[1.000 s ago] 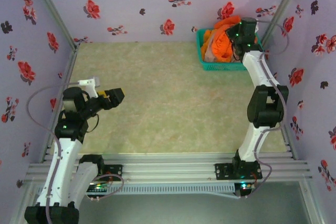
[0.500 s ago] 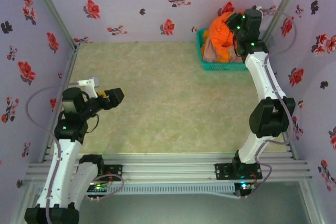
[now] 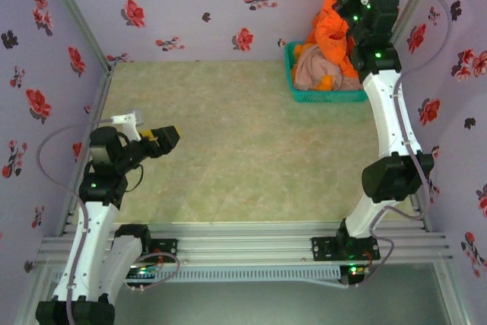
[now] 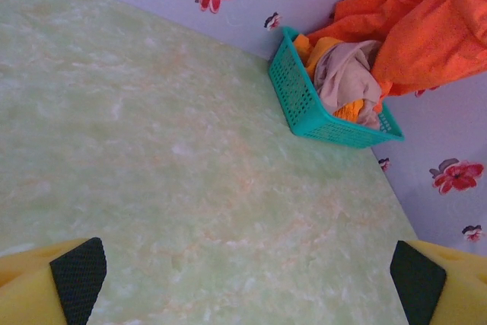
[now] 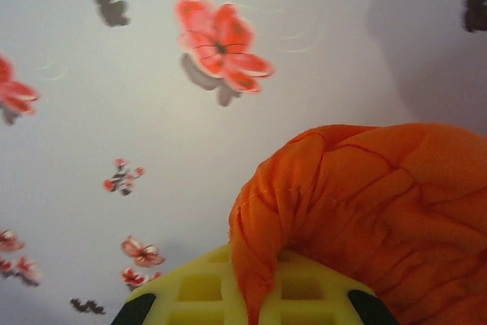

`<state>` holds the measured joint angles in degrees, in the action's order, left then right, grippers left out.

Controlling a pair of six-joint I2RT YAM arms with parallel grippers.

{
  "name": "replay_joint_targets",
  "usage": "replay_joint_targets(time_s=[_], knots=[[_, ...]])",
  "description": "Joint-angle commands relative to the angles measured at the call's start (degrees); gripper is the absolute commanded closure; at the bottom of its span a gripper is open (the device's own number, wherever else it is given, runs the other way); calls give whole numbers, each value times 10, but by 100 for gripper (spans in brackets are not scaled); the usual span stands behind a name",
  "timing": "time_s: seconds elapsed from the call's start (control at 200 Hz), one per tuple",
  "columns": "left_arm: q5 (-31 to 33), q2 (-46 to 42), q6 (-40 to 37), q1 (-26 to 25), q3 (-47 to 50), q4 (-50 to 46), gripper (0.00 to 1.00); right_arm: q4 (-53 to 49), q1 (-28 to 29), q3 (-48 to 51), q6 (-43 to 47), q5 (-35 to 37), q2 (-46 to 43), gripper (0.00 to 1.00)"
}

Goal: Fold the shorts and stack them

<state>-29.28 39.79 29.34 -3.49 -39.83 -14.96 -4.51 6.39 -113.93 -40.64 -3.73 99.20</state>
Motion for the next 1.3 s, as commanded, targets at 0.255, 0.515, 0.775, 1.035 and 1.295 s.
replay_joint_targets(time_s=[0.255,0.515,0.775,1.035,1.295], knots=[[-14,2,23,-2,12,30,1,28,135,-189,73,-164,-6,100],[-13,0,37,-2,9,39,1,-44,235,-397,67,-255,102,100],[18,-37,45,-2,5,41,1,-183,243,-292,162,-273,84,100],[118,-56,64,-2,11,-14,1,-133,235,195,278,-154,-77,100],[185,-41,120,-2,31,-45,1,-188,182,442,277,64,-148,72]])
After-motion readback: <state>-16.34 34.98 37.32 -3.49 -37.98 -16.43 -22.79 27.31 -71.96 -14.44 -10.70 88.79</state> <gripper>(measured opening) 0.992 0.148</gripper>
